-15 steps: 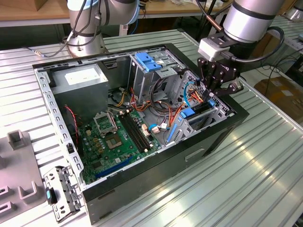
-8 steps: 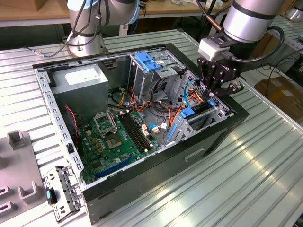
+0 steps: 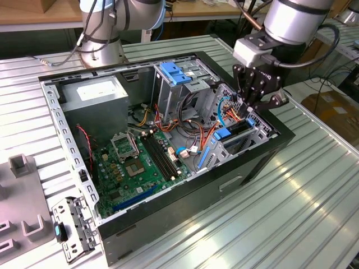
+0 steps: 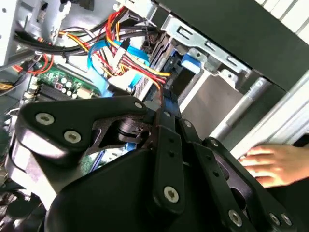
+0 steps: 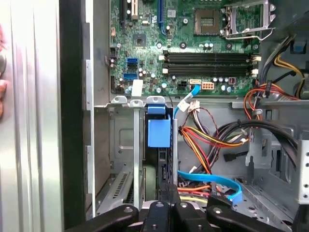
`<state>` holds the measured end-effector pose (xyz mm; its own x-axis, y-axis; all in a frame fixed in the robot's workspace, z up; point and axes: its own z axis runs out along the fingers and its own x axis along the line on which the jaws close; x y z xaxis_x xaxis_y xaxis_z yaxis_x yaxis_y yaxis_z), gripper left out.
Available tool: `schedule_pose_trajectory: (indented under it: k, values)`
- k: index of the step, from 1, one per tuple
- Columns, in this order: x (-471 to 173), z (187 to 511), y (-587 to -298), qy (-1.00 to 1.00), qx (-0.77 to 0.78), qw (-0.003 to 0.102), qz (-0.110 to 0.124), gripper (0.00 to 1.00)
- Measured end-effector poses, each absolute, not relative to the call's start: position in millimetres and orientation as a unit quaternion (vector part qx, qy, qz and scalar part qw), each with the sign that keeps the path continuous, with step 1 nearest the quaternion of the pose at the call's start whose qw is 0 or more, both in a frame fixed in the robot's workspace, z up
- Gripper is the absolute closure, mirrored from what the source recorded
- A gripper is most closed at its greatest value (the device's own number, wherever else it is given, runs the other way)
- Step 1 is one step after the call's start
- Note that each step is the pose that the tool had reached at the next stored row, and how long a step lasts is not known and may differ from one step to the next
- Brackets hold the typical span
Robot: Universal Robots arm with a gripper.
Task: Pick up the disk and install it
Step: 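Insert the second disk wire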
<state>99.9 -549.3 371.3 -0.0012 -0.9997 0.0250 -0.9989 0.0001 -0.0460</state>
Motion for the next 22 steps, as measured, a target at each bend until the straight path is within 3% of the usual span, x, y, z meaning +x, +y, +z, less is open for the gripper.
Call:
schedule_pose_trajectory:
  k: [3,14,22]
  values:
    - [99.8,390.4,-549.3,0.707,-0.707,0.007,-0.024,0.89]
    - [90.0,396.6,-545.6,0.707,-0.707,0.003,-0.022,0.89]
    - [90.0,396.8,-511.3,0.707,-0.707,-0.011,-0.028,0.89]
